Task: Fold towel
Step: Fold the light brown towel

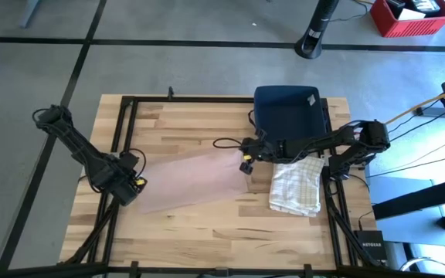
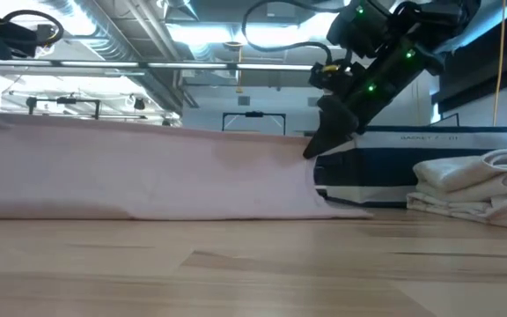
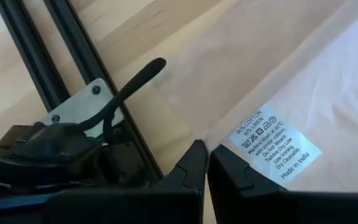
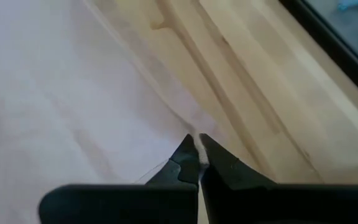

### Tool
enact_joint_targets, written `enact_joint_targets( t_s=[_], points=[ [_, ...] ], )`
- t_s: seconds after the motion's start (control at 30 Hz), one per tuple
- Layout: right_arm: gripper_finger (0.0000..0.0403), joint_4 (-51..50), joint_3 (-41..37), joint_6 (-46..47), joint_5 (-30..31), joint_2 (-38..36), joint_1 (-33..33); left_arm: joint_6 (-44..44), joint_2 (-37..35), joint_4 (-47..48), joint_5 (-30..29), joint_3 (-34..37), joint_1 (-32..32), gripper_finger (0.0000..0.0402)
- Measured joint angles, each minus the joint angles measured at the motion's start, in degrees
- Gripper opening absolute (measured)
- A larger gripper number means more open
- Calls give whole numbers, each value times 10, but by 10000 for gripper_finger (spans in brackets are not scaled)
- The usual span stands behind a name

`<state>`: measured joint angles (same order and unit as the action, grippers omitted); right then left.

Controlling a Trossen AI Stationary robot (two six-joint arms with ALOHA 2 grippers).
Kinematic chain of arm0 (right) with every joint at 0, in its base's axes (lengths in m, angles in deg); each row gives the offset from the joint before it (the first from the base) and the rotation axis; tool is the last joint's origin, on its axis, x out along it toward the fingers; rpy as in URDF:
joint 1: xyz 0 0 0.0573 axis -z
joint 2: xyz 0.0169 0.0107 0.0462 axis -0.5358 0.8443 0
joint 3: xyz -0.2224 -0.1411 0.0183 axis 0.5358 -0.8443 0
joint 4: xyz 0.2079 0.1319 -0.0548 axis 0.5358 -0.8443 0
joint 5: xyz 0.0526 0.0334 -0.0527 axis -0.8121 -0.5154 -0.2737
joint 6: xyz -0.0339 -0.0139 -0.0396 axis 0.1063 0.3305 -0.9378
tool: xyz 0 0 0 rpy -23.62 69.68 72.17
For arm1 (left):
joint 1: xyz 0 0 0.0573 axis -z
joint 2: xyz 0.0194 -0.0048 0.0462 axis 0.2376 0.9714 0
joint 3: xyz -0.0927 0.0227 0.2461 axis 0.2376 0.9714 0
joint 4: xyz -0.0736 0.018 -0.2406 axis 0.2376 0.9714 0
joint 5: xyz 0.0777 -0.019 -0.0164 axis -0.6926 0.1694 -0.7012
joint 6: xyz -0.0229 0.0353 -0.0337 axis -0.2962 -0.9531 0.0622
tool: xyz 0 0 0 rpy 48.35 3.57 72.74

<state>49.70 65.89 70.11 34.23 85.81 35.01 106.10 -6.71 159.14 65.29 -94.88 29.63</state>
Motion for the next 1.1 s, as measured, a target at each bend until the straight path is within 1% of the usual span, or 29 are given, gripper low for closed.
enact_joint_targets(
  t_s=[0.13, 0.27, 0.43, 0.67, 0.73, 0.83, 0.93, 1.0, 1.1],
  points=[
    [5, 3, -1, -3, 19, 1, 0, 3, 0, 1, -5, 0, -3, 0],
    [5, 1, -2, -12, 43, 1, 0, 39, 12, 10, -27, 0, -3, 0],
    [5, 0, -2, -11, 45, 1, 0, 92, 41, 30, -56, -3, -10, 0],
    [5, 1, -2, -9, 45, 1, 1, 96, 86, 30, -58, -3, -12, 1],
    [12, 2, -2, -7, 45, 1, 0, 97, 91, 31, -59, -3, -12, 9],
    [43, 1, -2, 5, 47, 1, 1, 102, 96, 35, -54, -3, -12, 40],
    [89, 3, -2, 17, 46, 1, 1, 97, 95, 35, -49, -4, -12, 83],
    [118, 1, -2, 17, 44, 1, 1, 88, 91, 37, -25, -4, -12, 109],
    [154, -46, 21, 17, 28, -3, 1, 87, 79, 51, 10, -13, -11, 135]
  ],
)
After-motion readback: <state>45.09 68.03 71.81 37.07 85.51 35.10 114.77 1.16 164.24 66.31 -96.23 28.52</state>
